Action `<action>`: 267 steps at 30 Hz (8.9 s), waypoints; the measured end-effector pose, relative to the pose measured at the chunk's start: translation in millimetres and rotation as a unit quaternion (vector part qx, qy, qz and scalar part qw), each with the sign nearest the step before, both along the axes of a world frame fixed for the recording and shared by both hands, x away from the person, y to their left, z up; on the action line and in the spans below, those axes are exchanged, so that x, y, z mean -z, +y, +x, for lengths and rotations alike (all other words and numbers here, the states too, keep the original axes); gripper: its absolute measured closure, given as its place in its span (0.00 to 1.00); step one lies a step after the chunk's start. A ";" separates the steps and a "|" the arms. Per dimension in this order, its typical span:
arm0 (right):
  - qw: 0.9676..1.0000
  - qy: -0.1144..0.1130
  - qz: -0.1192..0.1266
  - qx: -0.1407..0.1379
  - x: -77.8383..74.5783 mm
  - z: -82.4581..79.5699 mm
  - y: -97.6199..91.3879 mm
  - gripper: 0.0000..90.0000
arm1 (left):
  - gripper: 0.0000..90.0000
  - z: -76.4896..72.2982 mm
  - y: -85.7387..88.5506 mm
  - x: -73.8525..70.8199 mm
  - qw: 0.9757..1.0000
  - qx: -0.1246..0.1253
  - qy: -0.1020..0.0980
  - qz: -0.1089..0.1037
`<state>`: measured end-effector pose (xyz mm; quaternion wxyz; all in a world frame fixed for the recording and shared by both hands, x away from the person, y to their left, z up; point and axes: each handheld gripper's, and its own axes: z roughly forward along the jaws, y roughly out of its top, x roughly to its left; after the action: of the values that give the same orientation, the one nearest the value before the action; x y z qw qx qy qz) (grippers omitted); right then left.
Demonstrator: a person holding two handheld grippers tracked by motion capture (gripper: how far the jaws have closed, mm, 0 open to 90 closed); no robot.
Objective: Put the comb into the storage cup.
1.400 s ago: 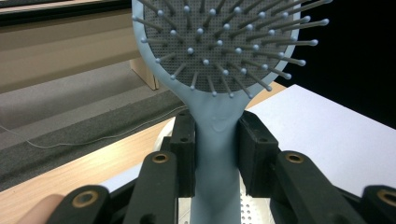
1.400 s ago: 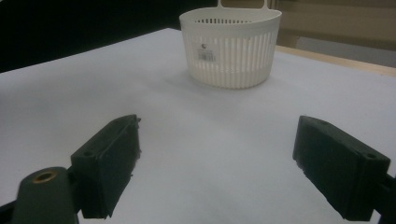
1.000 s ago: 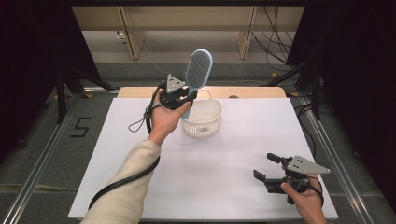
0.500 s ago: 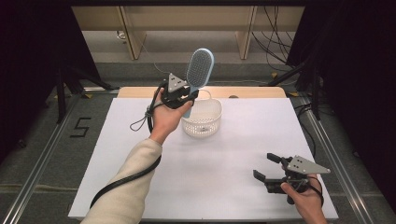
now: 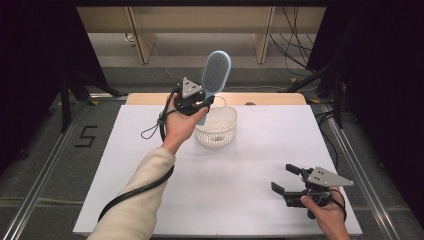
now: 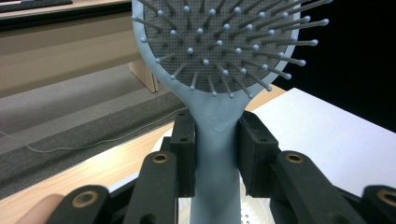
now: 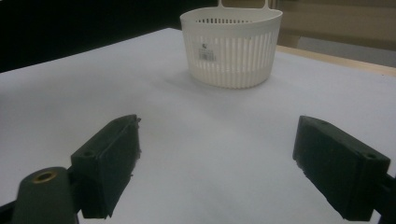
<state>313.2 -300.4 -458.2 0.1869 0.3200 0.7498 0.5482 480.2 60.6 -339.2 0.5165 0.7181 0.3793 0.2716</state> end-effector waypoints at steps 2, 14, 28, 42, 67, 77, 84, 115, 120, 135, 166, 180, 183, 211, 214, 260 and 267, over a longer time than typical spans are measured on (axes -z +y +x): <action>1.000 0.000 0.000 0.000 0.0 -0.1 -0.1 0.17 | 0.78 0.2 -0.5 -0.3 1.000 0.000 0.000 0.000; 1.000 0.001 0.000 0.000 -0.2 -0.3 0.1 0.17 | 0.78 1.7 -3.6 -2.1 1.000 0.002 -0.002 0.000; 1.000 0.000 -0.001 0.000 -0.1 -0.2 0.0 0.17 | 0.78 4.6 -6.9 -2.5 1.000 0.002 -0.002 0.002; 1.000 0.001 0.001 -0.001 0.0 0.0 -0.2 0.17 | 0.78 9.4 -11.1 -1.0 1.000 0.003 -0.001 0.004; 1.000 0.002 0.002 -0.001 0.0 0.1 -0.5 0.17 | 0.77 17.7 -17.9 3.2 1.000 0.002 0.003 0.008; 1.000 0.002 0.002 -0.001 -0.1 0.1 -0.8 0.17 | 0.77 21.2 -20.0 4.7 1.000 0.002 0.006 0.010; 1.000 0.002 0.001 -0.001 -0.1 0.0 -0.8 0.17 | 0.77 23.0 -21.4 3.9 1.000 0.003 0.007 0.011; 1.000 0.001 0.002 -0.002 0.0 0.2 -1.0 0.17 | 0.77 31.7 -30.2 9.0 1.000 0.004 0.009 0.014; 1.000 0.001 0.001 -0.003 0.0 0.1 -0.9 0.17 | 0.77 33.0 -30.9 10.6 1.000 0.003 0.011 0.015; 1.000 0.001 0.002 -0.004 0.1 0.2 -1.0 0.17 | 0.77 35.0 -34.0 18.4 1.000 0.004 0.016 0.020; 1.000 0.000 0.003 -0.005 0.3 0.2 -0.6 0.17 | 0.77 38.3 -38.1 31.4 0.999 0.004 0.020 0.032; 1.000 0.000 0.004 -0.005 0.3 0.3 -0.7 0.17 | 0.77 39.9 -39.6 37.2 0.999 0.004 0.023 0.035; 1.000 0.000 0.004 -0.006 0.6 0.5 -0.7 0.17 | 0.77 40.7 -39.7 38.2 0.999 0.002 0.023 0.035; 1.000 0.001 0.006 -0.007 0.7 0.5 -0.6 0.17 | 0.77 43.8 -40.1 47.5 0.999 0.003 0.022 0.044; 1.000 0.001 0.005 -0.007 0.8 0.5 -0.6 0.17 | 0.77 44.0 -40.2 48.7 0.999 0.003 0.023 0.047; 1.000 0.002 0.006 -0.009 1.1 0.5 -0.4 0.17 | 0.77 48.5 -41.5 65.9 0.997 0.002 0.043 0.061; 1.000 0.002 0.006 -0.009 1.1 0.5 -0.4 0.17 | 0.76 48.2 -42.5 66.1 0.997 0.003 0.042 0.066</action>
<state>313.7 -300.9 -459.2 0.1785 0.3155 0.7499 0.5534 528.5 18.1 -405.3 0.4527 0.7622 0.3798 0.2641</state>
